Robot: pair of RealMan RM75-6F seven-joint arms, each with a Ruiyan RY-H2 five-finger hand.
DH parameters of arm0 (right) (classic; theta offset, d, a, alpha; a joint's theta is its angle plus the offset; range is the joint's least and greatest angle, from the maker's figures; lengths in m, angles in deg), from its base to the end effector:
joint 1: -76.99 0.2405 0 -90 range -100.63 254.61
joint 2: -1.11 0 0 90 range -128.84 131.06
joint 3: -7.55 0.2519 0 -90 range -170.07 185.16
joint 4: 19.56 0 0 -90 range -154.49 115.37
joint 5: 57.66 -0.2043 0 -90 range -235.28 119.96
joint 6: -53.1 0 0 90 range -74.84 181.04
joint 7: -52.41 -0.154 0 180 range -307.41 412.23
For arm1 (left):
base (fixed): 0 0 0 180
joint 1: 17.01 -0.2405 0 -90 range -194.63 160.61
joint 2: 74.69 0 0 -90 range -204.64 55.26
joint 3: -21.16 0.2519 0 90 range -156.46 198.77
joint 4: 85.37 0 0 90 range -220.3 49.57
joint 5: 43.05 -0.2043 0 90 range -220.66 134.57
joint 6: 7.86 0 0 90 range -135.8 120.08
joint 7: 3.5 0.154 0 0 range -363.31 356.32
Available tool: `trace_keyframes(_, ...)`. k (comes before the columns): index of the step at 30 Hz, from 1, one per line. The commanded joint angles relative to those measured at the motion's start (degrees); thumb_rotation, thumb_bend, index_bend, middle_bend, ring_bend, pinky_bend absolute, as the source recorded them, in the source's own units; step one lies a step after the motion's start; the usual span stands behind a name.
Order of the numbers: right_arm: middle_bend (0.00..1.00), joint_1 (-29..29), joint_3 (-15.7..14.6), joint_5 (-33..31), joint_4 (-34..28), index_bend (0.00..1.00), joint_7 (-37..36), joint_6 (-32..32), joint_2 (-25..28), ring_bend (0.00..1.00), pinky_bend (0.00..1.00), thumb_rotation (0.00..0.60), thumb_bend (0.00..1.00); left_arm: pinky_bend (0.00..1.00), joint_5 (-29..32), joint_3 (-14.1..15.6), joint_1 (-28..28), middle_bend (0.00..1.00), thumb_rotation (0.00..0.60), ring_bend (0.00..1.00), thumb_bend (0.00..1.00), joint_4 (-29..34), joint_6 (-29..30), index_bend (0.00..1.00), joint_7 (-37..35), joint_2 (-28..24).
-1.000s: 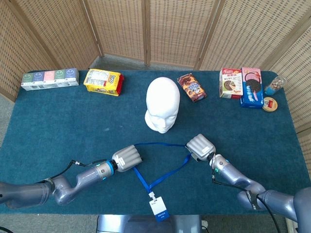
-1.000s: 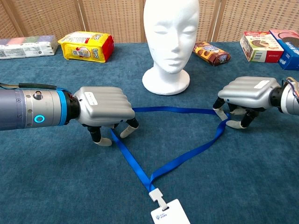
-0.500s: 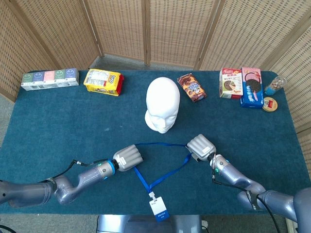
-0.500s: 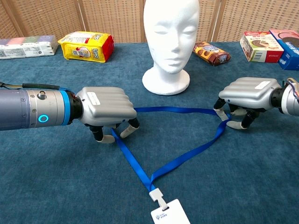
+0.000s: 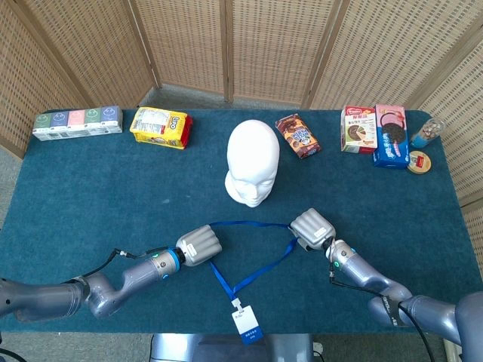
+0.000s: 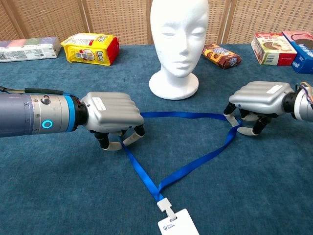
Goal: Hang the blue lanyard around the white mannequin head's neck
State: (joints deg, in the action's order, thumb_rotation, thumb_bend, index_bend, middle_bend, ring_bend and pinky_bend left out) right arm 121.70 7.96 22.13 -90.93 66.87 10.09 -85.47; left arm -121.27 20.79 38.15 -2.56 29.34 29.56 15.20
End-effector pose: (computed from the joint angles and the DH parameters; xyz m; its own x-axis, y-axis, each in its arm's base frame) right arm -0.2013 -0.3477 -0.0305 0.7741 -0.2706 0.5723 -0.6003 -0.6008 0.5278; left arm -0.1019 0.3096 -0.0803 0.8875 0.0586 0.4570 0.2849 -0.8494 -0.4443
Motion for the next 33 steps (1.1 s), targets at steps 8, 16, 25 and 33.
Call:
trace_keyframes(8, 1.0, -0.2, 0.2, 0.1, -0.2, 0.73, -0.5, -0.4, -0.2, 1.0, 1.0, 0.6, 0.55, 1.0, -0.5, 0.5, -0.1, 1.0, 0.6, 1.0, 0.42, 0.4, 1.3, 0.64, -1.7, -0.4)
trace_keyframes(16, 1.0, -0.8, 0.5, 0.3, -1.5, 0.75, -1.4, -1.8, 0.5, 1.0, 1.0, 0.6, 0.55, 1.0, -0.7, 0.6, -0.5, 1.0, 0.6, 1.0, 0.42, 0.9, 2.4, 0.67, -3.5, -1.3)
trace_keyframes(25, 1.0, -1.9, 1.3, 0.6, -5.6, 0.76, -1.8, -4.7, 2.8, 1.0, 1.0, 0.6, 0.55, 1.0, -2.1, 0.4, -1.9, 1.0, 0.6, 1.0, 0.43, 3.4, 6.0, 0.68, -6.3, -4.1)
trace_keyframes(33, 1.0, -2.8, 2.4, 1.2, -12.6, 0.77, -1.2, -8.1, 7.0, 1.0, 1.0, 0.6, 0.55, 1.0, -4.5, 0.4, -3.9, 1.0, 0.6, 1.0, 0.43, 7.9, 10.8, 0.68, -8.6, -9.0)
